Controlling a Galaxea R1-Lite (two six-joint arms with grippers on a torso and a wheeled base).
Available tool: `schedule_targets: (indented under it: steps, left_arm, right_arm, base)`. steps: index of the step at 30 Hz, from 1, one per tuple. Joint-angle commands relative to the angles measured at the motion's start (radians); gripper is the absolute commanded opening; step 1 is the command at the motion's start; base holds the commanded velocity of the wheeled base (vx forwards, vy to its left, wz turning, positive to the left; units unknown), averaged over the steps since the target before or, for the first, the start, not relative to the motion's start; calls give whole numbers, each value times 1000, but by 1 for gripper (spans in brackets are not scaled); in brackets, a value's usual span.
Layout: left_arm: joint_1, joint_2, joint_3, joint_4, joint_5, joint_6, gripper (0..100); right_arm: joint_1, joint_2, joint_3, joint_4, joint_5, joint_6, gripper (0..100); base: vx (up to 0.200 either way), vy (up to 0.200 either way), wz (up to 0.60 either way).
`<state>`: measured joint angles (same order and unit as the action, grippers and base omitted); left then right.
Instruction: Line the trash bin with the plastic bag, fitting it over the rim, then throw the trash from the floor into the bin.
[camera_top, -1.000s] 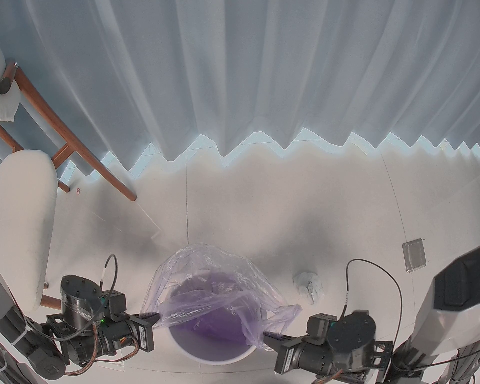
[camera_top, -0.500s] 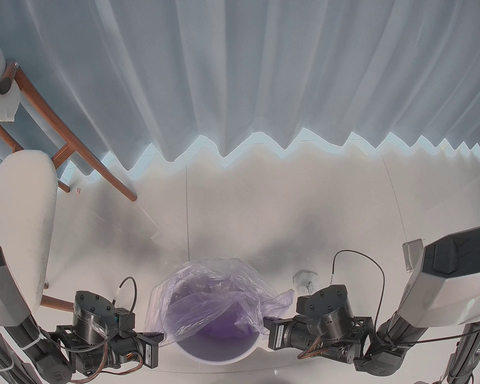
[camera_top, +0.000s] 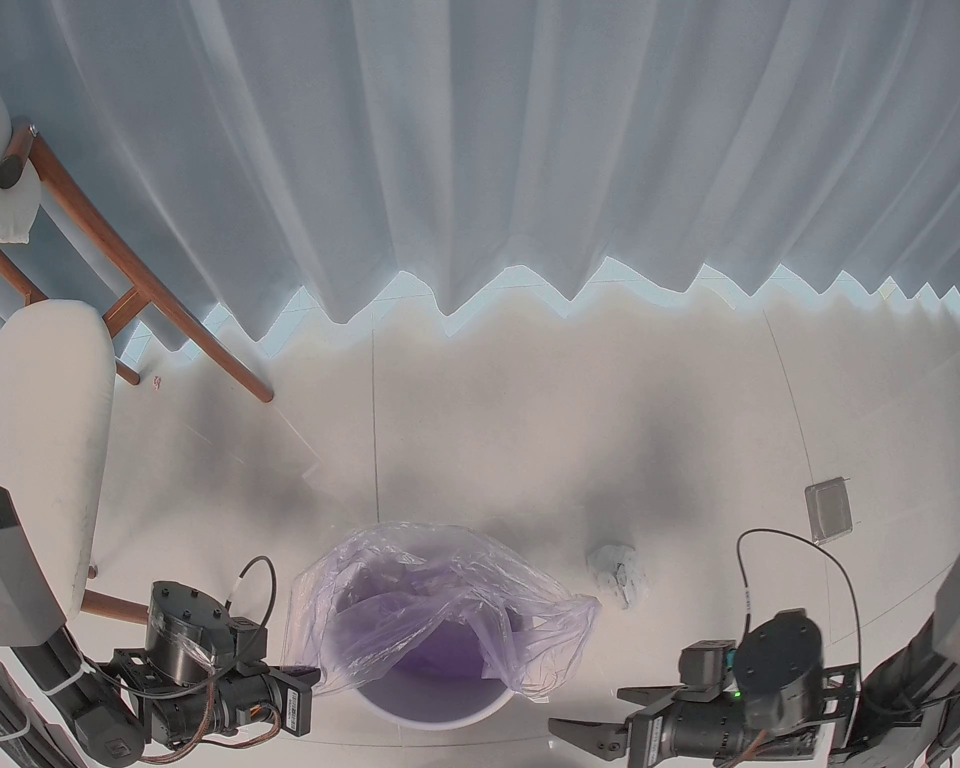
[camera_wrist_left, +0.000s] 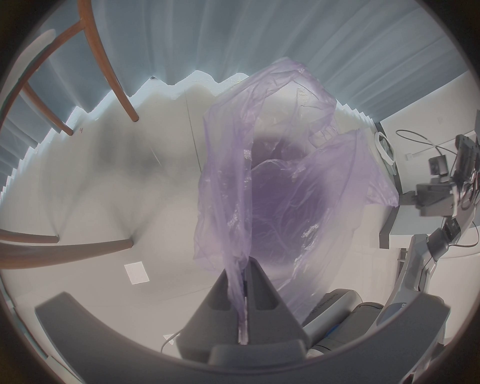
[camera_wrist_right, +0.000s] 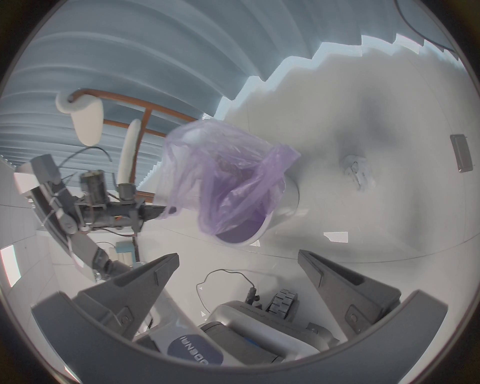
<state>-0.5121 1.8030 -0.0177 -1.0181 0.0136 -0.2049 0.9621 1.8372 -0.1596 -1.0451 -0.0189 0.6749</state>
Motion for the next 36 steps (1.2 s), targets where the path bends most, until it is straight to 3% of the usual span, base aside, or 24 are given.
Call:
schedule_targets:
  steps: [1, 8, 9, 17, 20, 27, 30, 36]
  left_arm:
    - [23, -14, 15, 21, 2, 28, 0]
    - [24, -47, 15, 33, 0, 33, 0]
    - [37, -51, 15, 29, 0, 35, 0]
    - [92, -67, 15, 27, -7, 82, 0]
    - [95, -63, 5, 7, -18, 79, 0]
    - [109, -48, -54, -102, -139, 36, 0]
    - [115, -24, -99, -119, -138, -8, 0]
    - [121, -5, -104, -128, -139, -8, 0]
  right_arm:
    - [-43, -234, 49, -7, 24, 12, 100]
    - [-72, -266, -107, 4, 57, 29, 100]
    - [-91, -188, -224, 11, 51, 32, 100]
    - [-138, 89, -433, 7, -15, 84, 100]
    - [-138, 117, -439, 0, -15, 112, 100]
    - [-135, 103, -420, -1, -15, 124, 100]
    - [-135, 103, -422, -3, -18, 130, 100]
    - [-137, 105, -428, -7, -18, 130, 100]
  base:
    - [0, 0, 0]
    - [0, 0, 0]
    - [0, 0, 0]
    - [0, 0, 0]
    - [0, 0, 0]
    - [0, 0, 0]
    - [-200, 0, 0]
    - [-200, 0, 0]
